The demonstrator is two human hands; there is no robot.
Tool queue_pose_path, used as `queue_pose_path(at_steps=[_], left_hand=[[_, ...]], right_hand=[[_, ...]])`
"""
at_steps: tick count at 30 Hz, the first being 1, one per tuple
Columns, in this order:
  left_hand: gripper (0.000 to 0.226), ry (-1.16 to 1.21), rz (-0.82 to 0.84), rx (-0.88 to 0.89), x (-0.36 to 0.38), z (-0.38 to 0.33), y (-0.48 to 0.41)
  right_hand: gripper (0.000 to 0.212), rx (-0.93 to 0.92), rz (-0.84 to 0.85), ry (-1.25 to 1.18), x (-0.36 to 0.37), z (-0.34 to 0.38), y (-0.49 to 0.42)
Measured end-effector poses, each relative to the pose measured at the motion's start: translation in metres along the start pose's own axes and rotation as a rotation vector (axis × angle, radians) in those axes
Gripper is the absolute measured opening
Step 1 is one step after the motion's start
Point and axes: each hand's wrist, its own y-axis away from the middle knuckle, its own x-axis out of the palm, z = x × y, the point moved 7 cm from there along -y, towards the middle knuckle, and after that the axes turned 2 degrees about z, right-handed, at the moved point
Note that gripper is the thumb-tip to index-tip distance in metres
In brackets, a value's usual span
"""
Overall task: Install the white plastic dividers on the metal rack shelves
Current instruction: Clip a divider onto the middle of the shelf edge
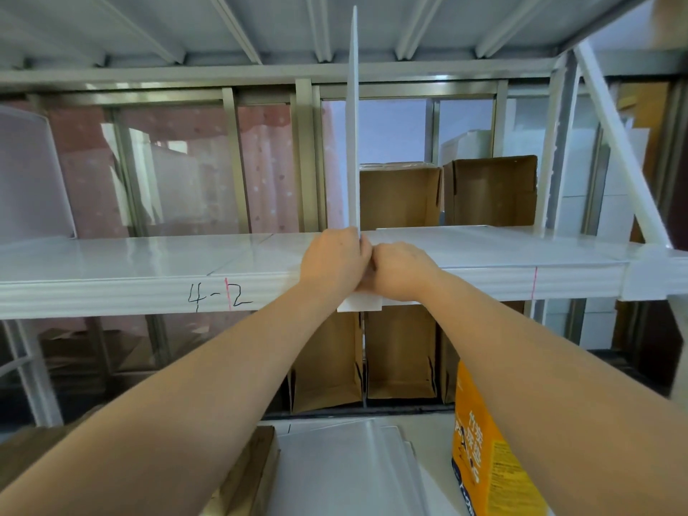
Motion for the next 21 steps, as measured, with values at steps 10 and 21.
queue_pose_path(at_steps=[10, 21], left_hand=[[0.031, 0.067, 0.065, -0.086, -0.001, 0.006, 0.001], [0.025, 0.015, 0.13, -0.152, -0.007, -0.002, 0.0]], right_hand=[[0.034, -0.093, 0.028, 0.064, -0.004, 0.009, 0.001], [0.017, -0.099, -0.072, -0.021, -0.005, 0.003, 0.0]])
